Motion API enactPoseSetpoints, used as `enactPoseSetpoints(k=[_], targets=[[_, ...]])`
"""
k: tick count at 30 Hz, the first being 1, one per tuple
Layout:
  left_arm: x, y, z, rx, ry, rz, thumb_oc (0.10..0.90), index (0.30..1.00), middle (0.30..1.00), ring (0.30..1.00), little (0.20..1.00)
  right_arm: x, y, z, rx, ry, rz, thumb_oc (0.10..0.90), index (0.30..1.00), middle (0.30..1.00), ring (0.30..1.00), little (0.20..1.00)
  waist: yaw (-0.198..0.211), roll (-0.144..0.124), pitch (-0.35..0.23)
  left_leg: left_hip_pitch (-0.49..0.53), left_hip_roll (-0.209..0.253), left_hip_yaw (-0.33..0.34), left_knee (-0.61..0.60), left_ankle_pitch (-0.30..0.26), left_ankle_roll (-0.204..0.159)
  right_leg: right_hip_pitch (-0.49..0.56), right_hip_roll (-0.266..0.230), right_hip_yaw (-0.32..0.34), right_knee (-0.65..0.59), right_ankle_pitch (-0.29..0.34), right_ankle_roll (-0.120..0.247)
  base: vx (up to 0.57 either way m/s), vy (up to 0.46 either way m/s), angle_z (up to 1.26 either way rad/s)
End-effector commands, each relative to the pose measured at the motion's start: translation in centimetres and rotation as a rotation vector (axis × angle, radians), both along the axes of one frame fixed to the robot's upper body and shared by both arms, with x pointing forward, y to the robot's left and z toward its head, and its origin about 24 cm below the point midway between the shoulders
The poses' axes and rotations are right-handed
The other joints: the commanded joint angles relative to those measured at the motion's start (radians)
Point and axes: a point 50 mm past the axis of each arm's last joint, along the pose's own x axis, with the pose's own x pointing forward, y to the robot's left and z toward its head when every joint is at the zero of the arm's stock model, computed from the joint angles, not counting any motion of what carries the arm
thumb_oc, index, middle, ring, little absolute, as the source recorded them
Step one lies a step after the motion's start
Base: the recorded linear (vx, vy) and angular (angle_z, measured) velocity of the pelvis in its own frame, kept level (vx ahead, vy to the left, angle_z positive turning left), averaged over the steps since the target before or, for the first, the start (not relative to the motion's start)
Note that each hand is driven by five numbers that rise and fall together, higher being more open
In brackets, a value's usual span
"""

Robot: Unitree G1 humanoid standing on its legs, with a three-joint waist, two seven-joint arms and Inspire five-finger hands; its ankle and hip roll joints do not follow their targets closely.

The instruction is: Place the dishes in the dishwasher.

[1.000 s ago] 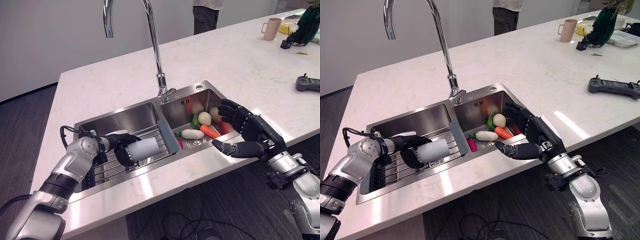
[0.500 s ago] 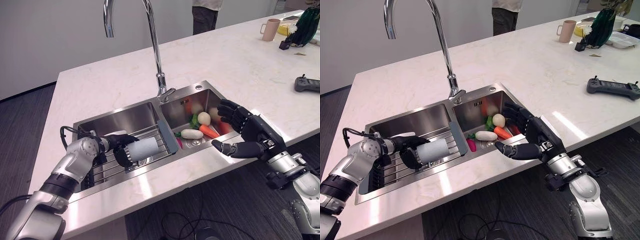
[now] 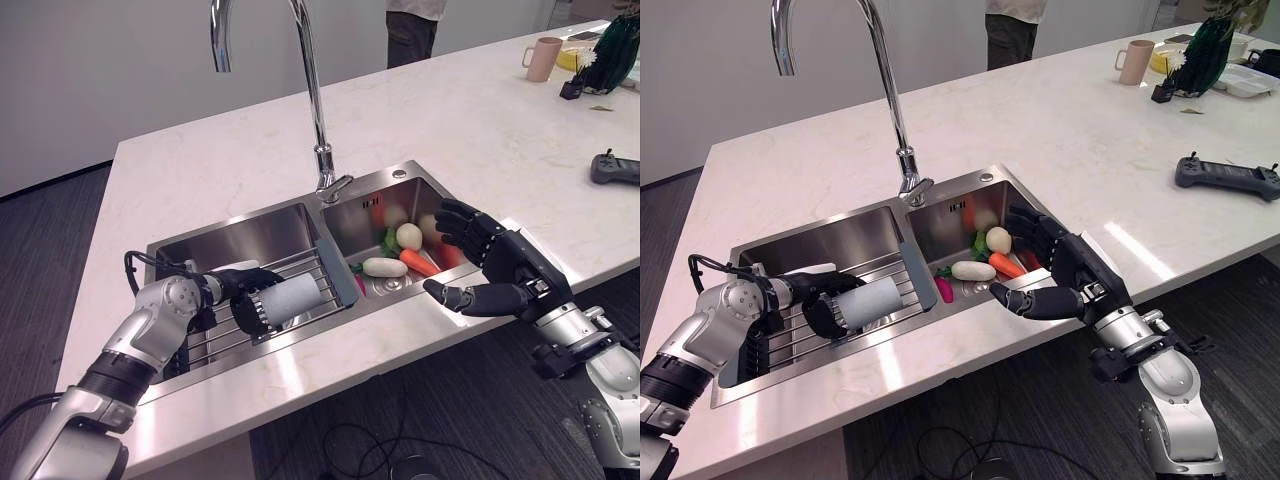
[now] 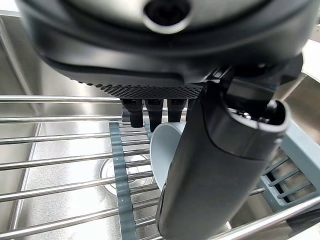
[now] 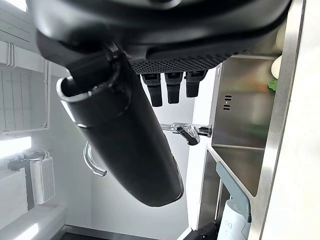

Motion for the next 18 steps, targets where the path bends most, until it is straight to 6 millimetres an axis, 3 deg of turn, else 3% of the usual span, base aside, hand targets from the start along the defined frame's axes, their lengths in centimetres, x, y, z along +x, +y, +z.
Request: enactPoseSetpoints(k=[1, 18], targets=[[1.3, 0.3, 5.9, 0.032, -0.219, -0.011, 0.8, 0.9, 0.9, 0.9, 0.9, 0.3, 0.2, 4.6, 0.035, -0.242, 0.018, 0.8, 0.9, 0.9, 0.9, 0.9, 0.002, 0.024, -0.027, 0.057, -0.007, -0.114, 0.115, -0.257, -0.006, 0.038, 0.023, -0.1, -0.069, -0.037, 0.025, 0.0, 0.0, 0.0], [1.2, 0.0, 6.9, -0.023, -0.252, -0.027, 0.8, 0.9, 0.9, 0.9, 0.9, 0.3, 0.2, 4.5, 0.035, -0.239, 0.008, 0.8, 0.9, 0.9, 0.9, 0.9, 0.002, 0.023, -0.029, 0.057, -0.008, -0.122, 0.115, -0.256, -0.006, 0.04, 0.029, -0.093, -0.069, -0.036, 0.026, 0.0, -0.003, 0.02]])
